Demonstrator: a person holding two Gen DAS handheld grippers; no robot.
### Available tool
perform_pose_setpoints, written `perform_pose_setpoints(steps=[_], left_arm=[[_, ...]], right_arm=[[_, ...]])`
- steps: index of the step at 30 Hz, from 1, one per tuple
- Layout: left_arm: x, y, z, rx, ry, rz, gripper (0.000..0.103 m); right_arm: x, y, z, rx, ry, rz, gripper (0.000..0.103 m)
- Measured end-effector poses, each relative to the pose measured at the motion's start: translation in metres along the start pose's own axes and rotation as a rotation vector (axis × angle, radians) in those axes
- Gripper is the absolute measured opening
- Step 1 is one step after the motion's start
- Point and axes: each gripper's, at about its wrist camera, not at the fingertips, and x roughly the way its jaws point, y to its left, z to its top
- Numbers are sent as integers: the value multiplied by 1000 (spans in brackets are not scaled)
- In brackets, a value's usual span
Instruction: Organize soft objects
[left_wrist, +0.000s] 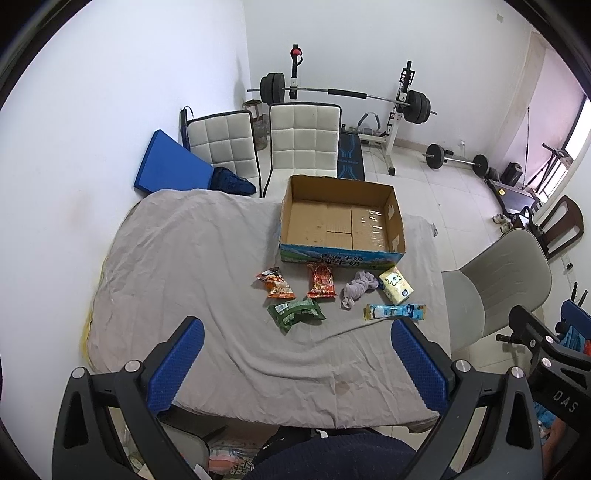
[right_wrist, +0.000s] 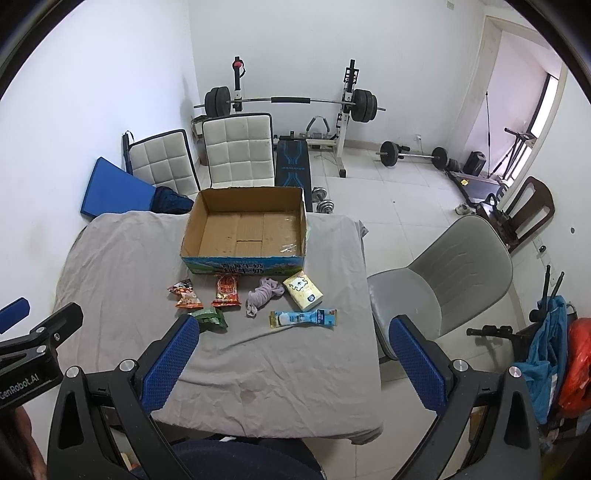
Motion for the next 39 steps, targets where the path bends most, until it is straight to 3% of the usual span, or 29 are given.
perform_pose_setpoints(steps=[39], left_arm=[[10, -3, 10, 28, 7, -15, 103]], right_arm=[[8, 12, 10, 0, -12, -19, 103]])
